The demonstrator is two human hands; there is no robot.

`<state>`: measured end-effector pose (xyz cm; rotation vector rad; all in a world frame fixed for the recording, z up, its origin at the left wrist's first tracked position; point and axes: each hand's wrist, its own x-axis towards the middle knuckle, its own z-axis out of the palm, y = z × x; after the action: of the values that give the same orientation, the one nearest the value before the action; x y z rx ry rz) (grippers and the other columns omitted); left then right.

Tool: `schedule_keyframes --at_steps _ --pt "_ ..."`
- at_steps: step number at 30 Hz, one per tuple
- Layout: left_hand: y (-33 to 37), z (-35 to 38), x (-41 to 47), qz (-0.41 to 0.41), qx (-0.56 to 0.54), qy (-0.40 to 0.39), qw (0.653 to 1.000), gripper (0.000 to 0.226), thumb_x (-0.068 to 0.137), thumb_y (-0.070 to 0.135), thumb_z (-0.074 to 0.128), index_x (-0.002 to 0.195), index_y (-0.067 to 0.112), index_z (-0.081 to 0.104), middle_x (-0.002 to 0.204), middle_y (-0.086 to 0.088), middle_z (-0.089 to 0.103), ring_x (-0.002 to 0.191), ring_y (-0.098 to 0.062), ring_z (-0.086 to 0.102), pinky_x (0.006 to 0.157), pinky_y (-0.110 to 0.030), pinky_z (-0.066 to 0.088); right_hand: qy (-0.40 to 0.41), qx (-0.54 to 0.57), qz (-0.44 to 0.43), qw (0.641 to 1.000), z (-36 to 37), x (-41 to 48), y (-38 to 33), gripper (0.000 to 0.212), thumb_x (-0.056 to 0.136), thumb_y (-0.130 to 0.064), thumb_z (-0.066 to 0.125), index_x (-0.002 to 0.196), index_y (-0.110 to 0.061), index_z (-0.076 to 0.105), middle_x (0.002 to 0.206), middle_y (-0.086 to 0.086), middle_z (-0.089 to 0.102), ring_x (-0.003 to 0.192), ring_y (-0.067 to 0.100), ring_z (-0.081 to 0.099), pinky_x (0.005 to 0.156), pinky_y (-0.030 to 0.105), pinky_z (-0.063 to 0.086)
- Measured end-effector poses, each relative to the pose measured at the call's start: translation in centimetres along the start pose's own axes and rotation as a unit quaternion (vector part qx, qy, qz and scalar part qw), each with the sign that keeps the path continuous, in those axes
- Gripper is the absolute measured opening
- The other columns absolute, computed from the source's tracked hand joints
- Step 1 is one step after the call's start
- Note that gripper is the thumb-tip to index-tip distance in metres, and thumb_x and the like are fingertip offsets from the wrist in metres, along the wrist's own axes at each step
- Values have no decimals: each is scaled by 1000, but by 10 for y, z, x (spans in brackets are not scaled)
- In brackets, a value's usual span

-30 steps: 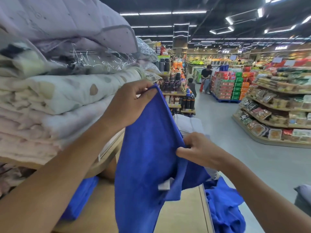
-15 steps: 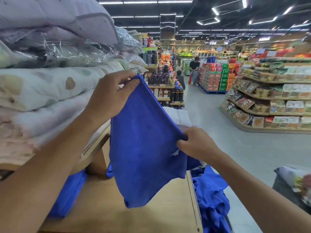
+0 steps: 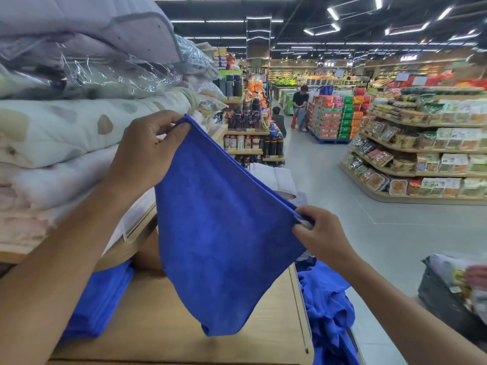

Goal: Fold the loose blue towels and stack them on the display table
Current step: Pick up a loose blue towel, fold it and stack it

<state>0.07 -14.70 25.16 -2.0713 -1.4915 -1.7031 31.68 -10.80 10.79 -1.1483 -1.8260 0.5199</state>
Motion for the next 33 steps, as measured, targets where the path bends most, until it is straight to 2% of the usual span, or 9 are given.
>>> schedule_keyframes --at_steps 3,6,9,11,14,19,25,30,33 --pt "-4 -5 -2 -13 -2 13 1000 12 100 32 58 97 30 69 84 7 69 73 4 60 62 -16 45 27 102 21 994 -8 1 9 33 85 3 66 85 -30 66 72 -20 64 65 0 55 61 13 42" --pt "-6 -8 -3 -18 -8 35 999 11 100 29 58 99 30 68 82 15 67 76 12 60 64 -10 44 40 217 113 969 -14 0 15 28 89 -13 78 114 -23 70 93 -4 77 82 11 70 69 28 60" --pt "-7 -9 -3 -27 -14 42 999 12 100 30 58 100 28 69 81 13 68 75 10 60 68 -15 46 31 299 181 936 -17 0 21 15 95 -20 71 106 -13 78 98 7 79 93 25 71 80 34 62" --pt "-8 -9 -5 -30 -14 38 999 15 100 30 57 101 24 71 82 6 68 75 3 60 69 -23 47 34 324 216 920 -21 -1 21 26 99 -31 66 104 -8 77 105 11 78 98 26 72 86 38 60" --pt "-7 -8 -11 -34 -31 36 998 13 100 30 58 97 28 70 80 8 69 73 6 59 65 -18 45 40 348 224 910 -30 -2 22 33 101 -36 60 101 -6 74 105 13 77 97 24 71 91 42 55" --pt "0 -18 -37 -63 -91 55 992 14 96 43 58 90 46 71 80 16 71 78 -3 62 75 -34 49 25 390 154 907 -56 -8 10 23 85 -27 70 95 -10 82 101 12 79 89 18 74 75 30 61" --pt "0 -52 -95 -61 -106 135 983 22 99 52 59 104 35 72 89 12 75 77 -6 64 63 -22 51 -41 380 43 923 -89 -16 -9 51 70 -44 91 109 -12 80 113 10 77 104 20 74 86 26 58" --pt "-29 -68 -163 -117 -63 158 978 21 102 55 51 96 42 66 75 22 63 63 4 55 48 -18 42 -96 375 48 921 -76 -32 -7 31 75 -44 79 98 -24 83 104 -3 80 98 11 75 82 25 60" --pt "-54 -72 -215 -174 -87 118 974 24 102 53 53 100 36 68 72 17 63 56 2 53 45 -18 40 -142 335 107 925 -50 -48 9 32 75 -38 73 97 -18 84 103 5 79 94 17 75 77 28 61"
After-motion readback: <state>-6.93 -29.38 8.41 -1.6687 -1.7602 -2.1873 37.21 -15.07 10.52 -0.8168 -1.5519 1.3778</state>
